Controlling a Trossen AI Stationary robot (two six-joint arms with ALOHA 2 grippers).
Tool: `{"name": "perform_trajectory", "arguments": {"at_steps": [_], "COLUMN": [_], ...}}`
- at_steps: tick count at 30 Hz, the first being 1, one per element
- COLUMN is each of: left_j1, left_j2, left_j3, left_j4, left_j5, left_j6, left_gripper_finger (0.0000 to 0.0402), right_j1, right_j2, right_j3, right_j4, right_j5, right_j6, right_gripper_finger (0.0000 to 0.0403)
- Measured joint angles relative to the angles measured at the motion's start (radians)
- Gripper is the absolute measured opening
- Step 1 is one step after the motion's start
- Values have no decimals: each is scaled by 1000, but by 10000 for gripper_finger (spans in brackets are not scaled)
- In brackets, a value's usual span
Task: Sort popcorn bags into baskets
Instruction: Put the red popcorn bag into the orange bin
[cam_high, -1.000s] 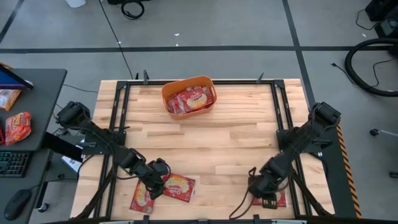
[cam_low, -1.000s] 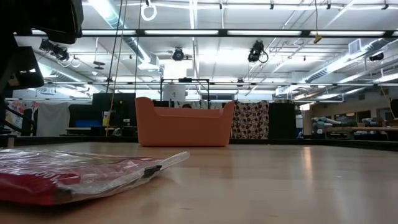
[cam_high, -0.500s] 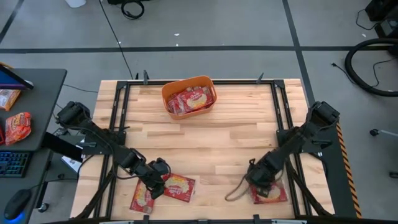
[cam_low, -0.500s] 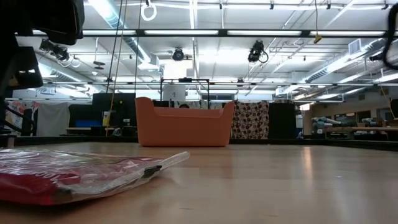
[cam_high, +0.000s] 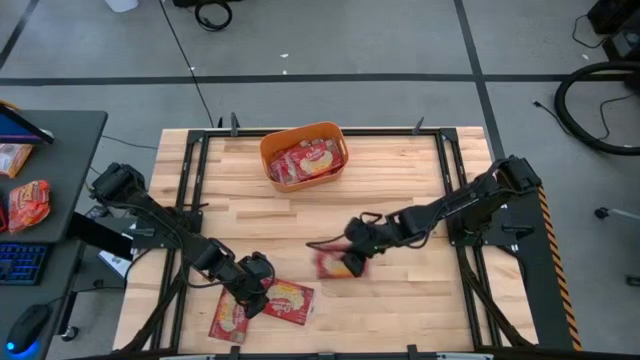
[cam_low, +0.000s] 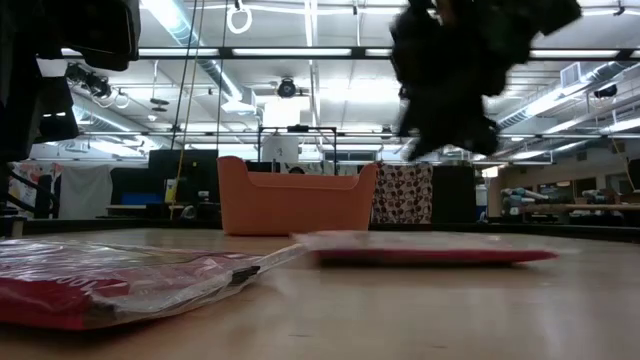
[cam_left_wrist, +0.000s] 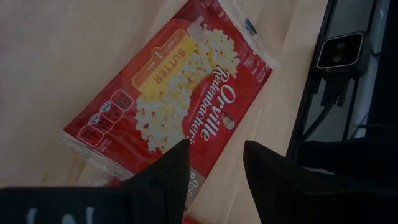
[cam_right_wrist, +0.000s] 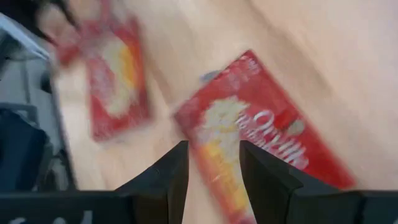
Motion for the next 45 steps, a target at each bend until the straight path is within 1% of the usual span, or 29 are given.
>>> {"name": "perform_trajectory", "arguments": {"at_steps": [3, 5, 11, 13, 15, 17, 19, 20, 23, 25, 27, 31, 35, 39, 45], "left_j1": [0, 0, 17, 41, 70, 102, 138, 160, 237, 277, 301, 326, 342, 339, 328], "left_j2": [0, 0, 0, 0, 3, 15, 31, 42, 78, 101, 120, 150, 184, 220, 259], "left_j3": [0, 0, 0, 0, 0, 0, -1, 0, -1, -1, -1, -1, -1, 0, 4], "left_j4": [0, 1, 1, 0, 1, 8, 7, 9, 12, 42, 90, 129, 130, 131, 153], "left_j5": [-24, -83, -358, -427, -484, -519, -514, -486, -337, -250, -200, -189, -192, -185, -163], "left_j6": [-1, 0, -2, 4, 42, 78, 88, 71, 49, 93, 158, 225, 228, 229, 229], "left_gripper_finger": [156, 156, 156, 156, 156, 156, 156, 158, 162, 164, 164, 165, 165, 165, 165], "right_j1": [-20, -28, -65, -67, -68, -76, -94, -105, -142, -161, -174, -197, -215, -238, -239], "right_j2": [0, 0, 13, 13, 13, 13, 13, 13, 13, 13, 13, 13, 13, 32, 110], "right_j3": [48, 61, 61, 61, 61, 57, 37, 24, -8, -28, -41, -57, -92, -131, -127], "right_j4": [-1, 2, -51, -64, -89, -91, -88, -94, -92, -91, -94, -86, -56, 31, 131], "right_j5": [15, 15, -2, 6, 16, 8, 2, -1, -42, -75, -85, -106, -108, -165, -209], "right_j6": [-123, -154, -106, -107, -104, -95, -55, -38, 22, 60, 91, 142, 170, 208, 229], "right_gripper_finger": [148, 148, 149, 149, 150, 153, 158, 161, 175, 187, 201, 232, 252, 256, 249]}}
